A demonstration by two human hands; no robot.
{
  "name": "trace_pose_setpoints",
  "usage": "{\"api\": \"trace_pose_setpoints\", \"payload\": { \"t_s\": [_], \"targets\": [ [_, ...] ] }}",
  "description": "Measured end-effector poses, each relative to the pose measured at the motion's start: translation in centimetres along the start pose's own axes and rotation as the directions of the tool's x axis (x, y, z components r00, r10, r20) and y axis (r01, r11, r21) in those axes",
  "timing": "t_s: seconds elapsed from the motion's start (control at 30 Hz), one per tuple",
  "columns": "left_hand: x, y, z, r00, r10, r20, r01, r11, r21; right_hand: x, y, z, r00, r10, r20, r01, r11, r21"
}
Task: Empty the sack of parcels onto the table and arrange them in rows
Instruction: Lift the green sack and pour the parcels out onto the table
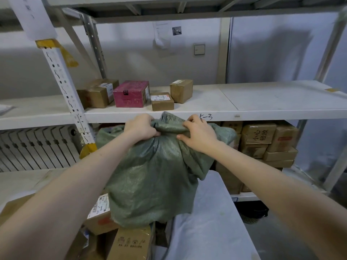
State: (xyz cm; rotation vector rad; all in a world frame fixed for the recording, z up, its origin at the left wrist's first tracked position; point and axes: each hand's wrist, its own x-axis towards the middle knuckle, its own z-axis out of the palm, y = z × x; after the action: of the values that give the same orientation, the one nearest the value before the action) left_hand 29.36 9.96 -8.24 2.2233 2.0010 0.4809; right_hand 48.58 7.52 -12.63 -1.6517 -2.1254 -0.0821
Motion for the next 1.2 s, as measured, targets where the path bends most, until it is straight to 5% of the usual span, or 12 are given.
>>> {"api": "trace_pose_setpoints", "payload": {
  "t_s": [0.2,0.43,0.6,0.87,1.0,1.13,1.2],
  "targets": [
    [0.3,1.5,-5.4,0.963,0.121,-0.242,-0.088,0.986,0.142,0.7,-0.3,-4.8,0.996,-0.089,-0.011,0.089,0.995,-0.037],
    [-1.5,1.0,-4.4,0.977,0.202,-0.070,-0.180,0.954,0.239,-0.7,-1.0,-2.7,0.981,-0.097,0.167,0.127,0.976,-0.177],
    [-2.2,-0.1,-2.2,0.980,0.176,0.092,-0.195,0.942,0.272,-1.6,-0.4,0.2,0.973,-0.073,0.221,0.080,0.997,-0.023],
    [-5.5,-3.7,-2.0,0.959,0.277,-0.062,-0.219,0.861,0.458,-0.7,-0.7,1.6,0.972,0.080,0.219,-0.118,0.979,0.168],
    [-7.3,-5.5,-0.2,0.975,0.215,0.052,-0.209,0.817,0.537,1.0,-2.3,0.2,0.960,0.132,0.246,-0.252,0.792,0.556],
    [-8.2,-6.5,1.0,0.993,0.088,-0.084,-0.059,0.950,0.305,1.6,-5.1,-1.4,0.951,0.125,0.283,-0.309,0.445,0.841],
    [-8.4,-6.1,1.2,0.984,0.070,-0.162,-0.039,0.981,0.191,1.7,-5.9,-1.5,0.947,0.096,0.308,-0.321,0.366,0.874]
  ]
}}
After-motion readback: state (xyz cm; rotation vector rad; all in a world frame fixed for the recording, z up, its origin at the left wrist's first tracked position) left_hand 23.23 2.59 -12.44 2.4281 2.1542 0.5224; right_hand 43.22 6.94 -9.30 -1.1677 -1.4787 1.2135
